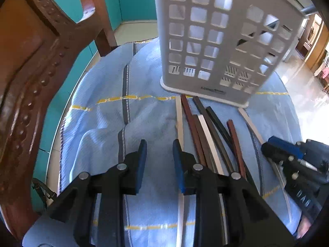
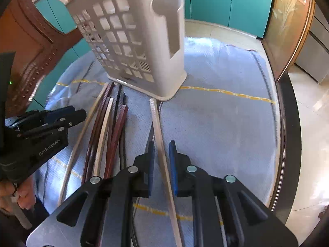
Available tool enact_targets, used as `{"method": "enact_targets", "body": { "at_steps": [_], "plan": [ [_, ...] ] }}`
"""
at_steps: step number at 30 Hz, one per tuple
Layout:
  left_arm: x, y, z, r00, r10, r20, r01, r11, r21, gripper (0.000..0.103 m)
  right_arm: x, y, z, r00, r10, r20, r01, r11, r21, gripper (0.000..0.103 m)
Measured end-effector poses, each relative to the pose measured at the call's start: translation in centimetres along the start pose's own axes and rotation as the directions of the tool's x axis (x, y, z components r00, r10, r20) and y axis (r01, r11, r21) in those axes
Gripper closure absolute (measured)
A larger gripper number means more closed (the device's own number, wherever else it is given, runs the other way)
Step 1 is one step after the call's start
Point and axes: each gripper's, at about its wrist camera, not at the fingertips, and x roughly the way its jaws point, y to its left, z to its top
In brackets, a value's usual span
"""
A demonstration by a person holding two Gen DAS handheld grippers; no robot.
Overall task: Organize utensils
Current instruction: 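Grasp a light wooden chopstick with the right gripper while the left grasps another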
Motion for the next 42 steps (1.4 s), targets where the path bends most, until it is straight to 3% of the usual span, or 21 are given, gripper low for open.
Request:
{"method": "enact_targets", "body": {
  "at_steps": [5,8,11,21,30,34,37,39,40,42],
  "plan": [
    [1.1,-0.3,0.4,1.0,0.015,0.011,-0.015,1.0,0.005,0.077,0.5,0.6,0.5,0.999,-0.037,0.012,0.037,0.999,-0.024,0.089],
    [1.0,-0.5,0.6,1.0,0.01,0.01,-0.01,1.0,0.016,0.092,0.5,0.7,0.3,1.0,-0.023,0.008,0.023,1.0,-0.013,0.096],
    [0.8,-0.4,0.2,1.0,0.011,0.008,-0.011,1.0,0.023,0.095,0.4,0.0,0.3,1.0,-0.009,0.0,0.009,1.0,0.019,0.097],
    [-1.6,0.6,-0.9,0.999,-0.024,0.04,0.023,1.0,0.007,0.095,-0.4,-2.4,0.2,1.0,-0.028,-0.004,0.028,0.998,0.057,0.094],
    [-0.4,-1.1,-0.6,1.0,-0.001,0.019,0.0,0.999,0.033,0.09,0.3,-1.4,0.1,0.997,-0.082,0.012,0.082,0.996,0.024,0.082],
    [-0.1,-1.4,-0.3,1.0,0.007,0.025,-0.008,1.0,0.025,0.085,0.6,-1.4,0.2,0.993,-0.111,0.028,0.111,0.994,0.011,0.073],
    [0.3,-0.9,0.2,1.0,-0.003,0.023,0.002,1.0,0.01,0.083,0.7,-1.1,0.1,0.991,-0.13,0.038,0.13,0.991,-0.013,0.072],
    [0.5,-0.5,0.4,1.0,-0.021,0.016,0.021,1.0,0.005,0.085,0.7,-1.1,0.1,0.993,-0.111,0.037,0.111,0.994,-0.009,0.083],
    [0.7,-0.3,0.6,0.999,-0.036,0.013,0.036,0.999,0.004,0.093,0.7,-1.1,0.0,0.995,-0.093,0.033,0.094,0.996,-0.004,0.096],
    [0.7,0.4,0.6,0.999,-0.041,0.011,0.041,0.999,-0.004,0.099,0.5,-1.1,-0.2,0.998,-0.055,0.031,0.054,0.998,0.021,0.096]
  ]
}}
